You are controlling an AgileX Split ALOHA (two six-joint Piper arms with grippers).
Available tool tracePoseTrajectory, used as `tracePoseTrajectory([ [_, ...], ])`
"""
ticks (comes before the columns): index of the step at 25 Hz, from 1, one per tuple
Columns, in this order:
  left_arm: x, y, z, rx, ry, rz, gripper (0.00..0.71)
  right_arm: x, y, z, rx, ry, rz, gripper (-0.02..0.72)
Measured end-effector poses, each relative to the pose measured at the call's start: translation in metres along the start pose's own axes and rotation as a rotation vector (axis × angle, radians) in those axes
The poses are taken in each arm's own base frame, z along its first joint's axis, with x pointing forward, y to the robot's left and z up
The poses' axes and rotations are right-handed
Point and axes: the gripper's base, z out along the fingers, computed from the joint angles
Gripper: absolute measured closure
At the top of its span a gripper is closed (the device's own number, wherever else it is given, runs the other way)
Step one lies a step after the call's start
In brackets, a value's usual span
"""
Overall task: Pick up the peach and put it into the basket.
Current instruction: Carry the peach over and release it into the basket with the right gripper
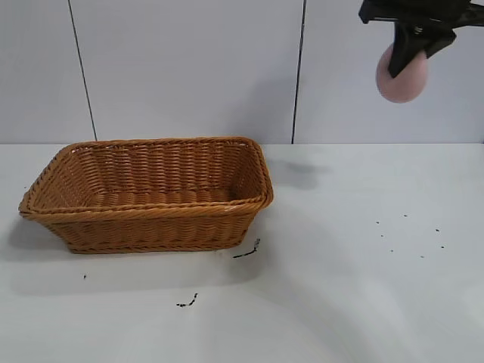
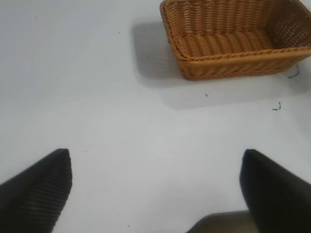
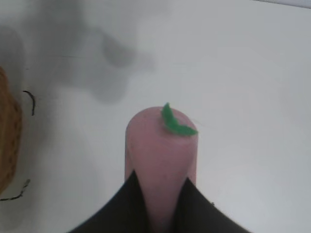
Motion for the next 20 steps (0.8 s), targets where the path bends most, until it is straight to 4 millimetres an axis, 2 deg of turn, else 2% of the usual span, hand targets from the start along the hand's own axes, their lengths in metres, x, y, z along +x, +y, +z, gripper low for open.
tracePoseTrajectory([
  [5,0.000,0.000,0.000,0.000,0.000,0.000,0.018,-0.015,0.072,0.014,-0.076,-0.054,-0.132,0.678],
  [8,0.000,0.000,0.000,0.000,0.000,0.000,0.018,-0.013,0.108,0.036,-0.113,-0.042,-0.194,0.678],
  [10,0.000,0.000,0.000,0.000,0.000,0.000,0.018,-0.007,0.122,0.057,-0.120,-0.016,-0.225,0.678],
  [13,0.000,0.000,0.000,0.000,0.000,0.000,0.018,0.002,0.134,0.095,-0.116,0.006,-0.267,0.678],
  [17,0.000,0.000,0.000,0.000,0.000,0.000,0.018,0.015,0.134,0.137,-0.105,0.053,-0.276,0.668],
  [19,0.000,0.000,0.000,0.000,0.000,0.000,0.018,0.020,0.134,0.149,-0.104,0.078,-0.276,0.631],
  [20,0.000,0.000,0.000,0.000,0.000,0.000,0.018,0.022,0.134,0.153,-0.105,0.086,-0.275,0.589],
])
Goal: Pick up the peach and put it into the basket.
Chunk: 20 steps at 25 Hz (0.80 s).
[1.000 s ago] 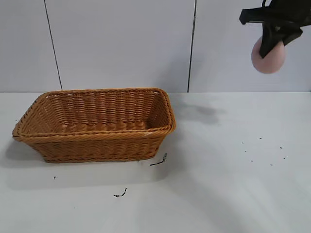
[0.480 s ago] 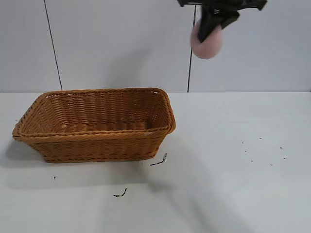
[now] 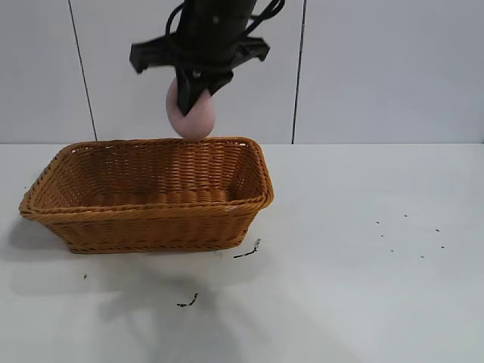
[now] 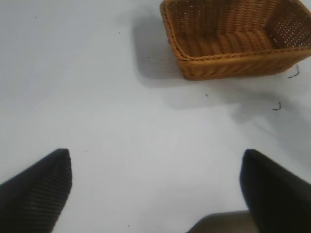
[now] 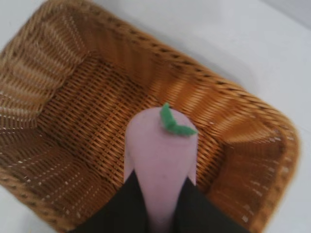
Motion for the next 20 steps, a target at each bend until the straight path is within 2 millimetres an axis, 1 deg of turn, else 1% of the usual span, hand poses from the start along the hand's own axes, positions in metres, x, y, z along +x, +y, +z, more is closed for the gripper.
tracePoseTrajectory([
  [1,0.000,0.000,0.000,0.000,0.000,0.000,0.018,0.001,0.001,0.002,-0.006,0.005,0.004,0.524],
  [2,0.000,0.000,0.000,0.000,0.000,0.000,0.018,0.001,0.001,0.003,-0.011,0.006,0.009,0.434],
  [3,0.000,0.000,0.000,0.000,0.000,0.000,0.018,0.001,0.001,0.003,-0.017,0.005,0.013,0.340],
  [4,0.000,0.000,0.000,0.000,0.000,0.000,0.018,0.000,0.002,0.002,-0.020,0.003,0.016,0.218],
  [5,0.000,0.000,0.000,0.000,0.000,0.000,0.018,-0.001,0.002,-0.001,-0.021,-0.004,0.017,0.132],
  [7,0.000,0.000,0.000,0.000,0.000,0.000,0.018,-0.003,0.002,-0.006,-0.021,-0.016,0.016,0.057],
  [9,0.000,0.000,0.000,0.000,0.000,0.000,0.018,-0.007,0.002,-0.016,-0.021,-0.035,0.016,0.026],
  [11,0.000,0.000,0.000,0.000,0.000,0.000,0.018,-0.012,0.002,-0.030,-0.018,-0.065,0.015,0.015],
  [13,0.000,0.000,0.000,0.000,0.000,0.000,0.018,-0.021,-0.002,-0.049,-0.012,-0.114,0.018,0.015],
  [15,0.000,0.000,0.000,0.000,0.000,0.000,0.018,-0.029,-0.011,-0.069,-0.001,-0.164,0.031,0.015],
  [16,0.000,0.000,0.000,0.000,0.000,0.000,0.018,-0.029,-0.011,-0.069,-0.001,-0.164,0.031,0.015],
  [18,0.000,0.000,0.000,0.000,0.000,0.000,0.018,-0.034,-0.027,-0.085,0.018,-0.200,0.056,0.015],
  [19,0.000,0.000,0.000,0.000,0.000,0.000,0.018,-0.033,-0.053,-0.095,0.045,-0.210,0.098,0.014],
  [20,0.000,0.000,0.000,0.000,0.000,0.000,0.018,-0.032,-0.068,-0.097,0.061,-0.213,0.123,0.014],
])
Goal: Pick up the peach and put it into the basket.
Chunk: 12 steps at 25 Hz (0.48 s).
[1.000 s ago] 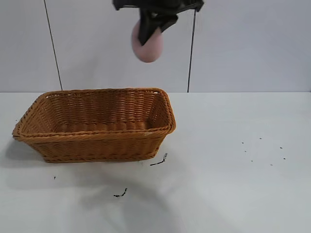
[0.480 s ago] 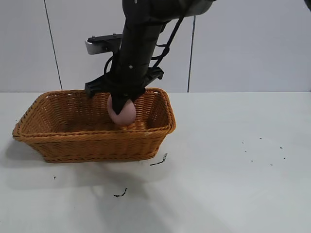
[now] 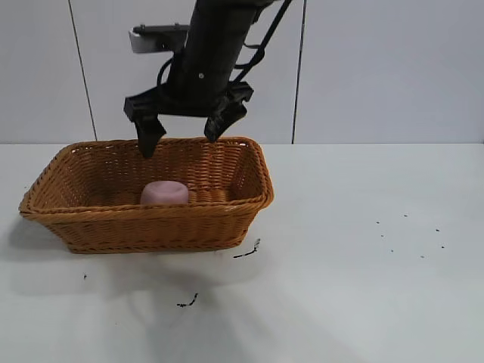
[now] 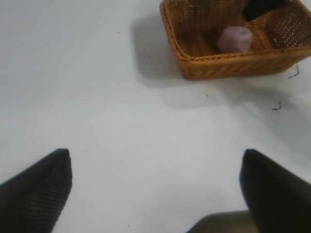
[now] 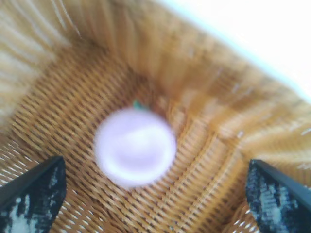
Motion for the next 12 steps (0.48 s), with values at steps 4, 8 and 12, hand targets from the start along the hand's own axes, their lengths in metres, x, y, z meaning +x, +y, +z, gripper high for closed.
tracePoseTrajectory([
  [4,0.000,0.000,0.000,0.000,0.000,0.000,0.018,0.009,-0.066,-0.006,0.083,0.034,0.095,0.014],
  [8,0.000,0.000,0.000,0.000,0.000,0.000,0.018,0.027,-0.131,-0.016,0.178,0.083,0.184,0.014],
  [12,0.000,0.000,0.000,0.000,0.000,0.000,0.018,0.049,-0.180,-0.029,0.233,0.149,0.275,0.014],
])
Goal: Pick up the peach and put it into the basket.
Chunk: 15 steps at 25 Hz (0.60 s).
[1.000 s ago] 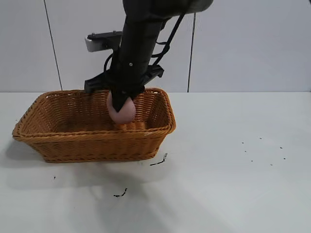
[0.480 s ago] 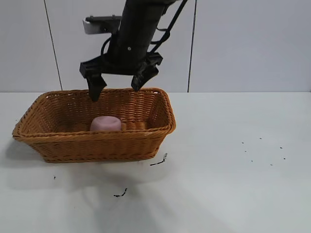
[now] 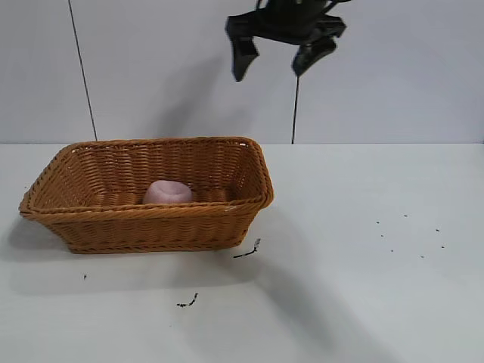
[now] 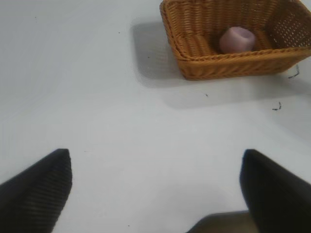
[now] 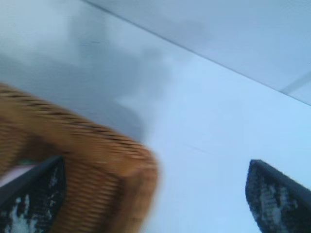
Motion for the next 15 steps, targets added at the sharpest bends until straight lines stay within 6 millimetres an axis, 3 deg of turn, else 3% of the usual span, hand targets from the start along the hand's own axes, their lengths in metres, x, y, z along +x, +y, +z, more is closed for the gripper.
tracePoseTrajectory([
  [6,0.000,0.000,0.000,0.000,0.000,0.000,0.018,0.017,-0.048,-0.002,0.033,0.125,0.089,0.014],
  [10,0.000,0.000,0.000,0.000,0.000,0.000,0.018,0.021,-0.055,-0.007,0.039,0.136,0.104,0.014],
  [15,0.000,0.000,0.000,0.000,0.000,0.000,0.018,0.028,-0.051,-0.041,0.031,0.125,0.109,0.014],
])
